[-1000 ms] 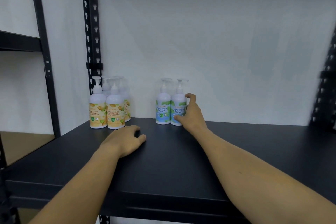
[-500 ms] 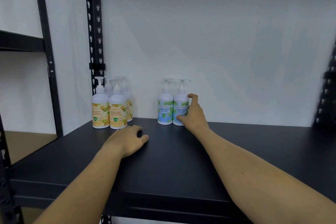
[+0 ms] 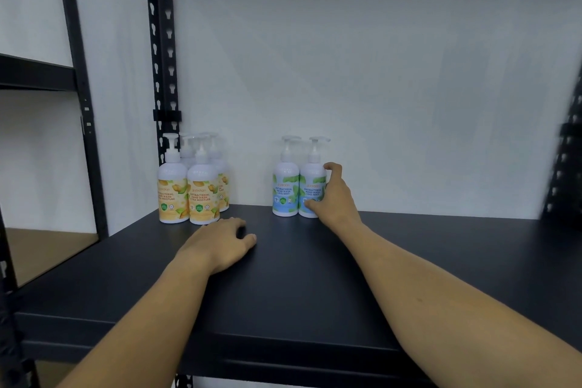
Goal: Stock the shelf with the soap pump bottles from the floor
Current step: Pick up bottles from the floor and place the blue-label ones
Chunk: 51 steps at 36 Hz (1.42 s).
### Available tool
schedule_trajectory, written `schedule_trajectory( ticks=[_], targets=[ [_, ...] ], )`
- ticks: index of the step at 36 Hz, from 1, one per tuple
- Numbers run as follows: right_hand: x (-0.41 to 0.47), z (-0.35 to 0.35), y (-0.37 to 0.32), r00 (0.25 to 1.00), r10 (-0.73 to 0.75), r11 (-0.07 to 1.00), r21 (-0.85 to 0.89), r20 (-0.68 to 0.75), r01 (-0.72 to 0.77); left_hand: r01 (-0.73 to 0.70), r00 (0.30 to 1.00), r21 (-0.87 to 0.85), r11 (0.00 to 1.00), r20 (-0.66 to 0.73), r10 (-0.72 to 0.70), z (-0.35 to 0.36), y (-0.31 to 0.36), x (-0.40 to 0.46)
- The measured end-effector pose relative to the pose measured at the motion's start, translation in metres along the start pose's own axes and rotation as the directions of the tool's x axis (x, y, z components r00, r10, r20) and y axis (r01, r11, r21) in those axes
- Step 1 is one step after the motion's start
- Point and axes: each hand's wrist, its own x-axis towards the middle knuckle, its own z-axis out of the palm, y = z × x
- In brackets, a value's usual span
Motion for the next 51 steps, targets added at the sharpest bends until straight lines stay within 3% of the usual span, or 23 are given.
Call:
schedule_trajectory(
  ticks=[41,46,51],
  targets=[
    [-0.017,-0.013,-0.017,0.997,0.070,0.998,-0.001,0.020,-0.070,0.006,0.999,-0.010,1.000,-0.032,-0.006,0.000,0.002,-0.003],
    [-0.040,-0.022,-0.032,0.981,0.173,0.961,-0.234,0.092,-0.148,0.023,0.992,0.054,0.998,-0.122,-0.017,-0.004,0.007,-0.014],
    [-0.064,-0.036,-0.055,0.942,0.205,0.887,-0.457,0.266,-0.064,0.054,0.981,0.127,0.990,-0.193,-0.029,-0.007,0.014,-0.034]
  ],
)
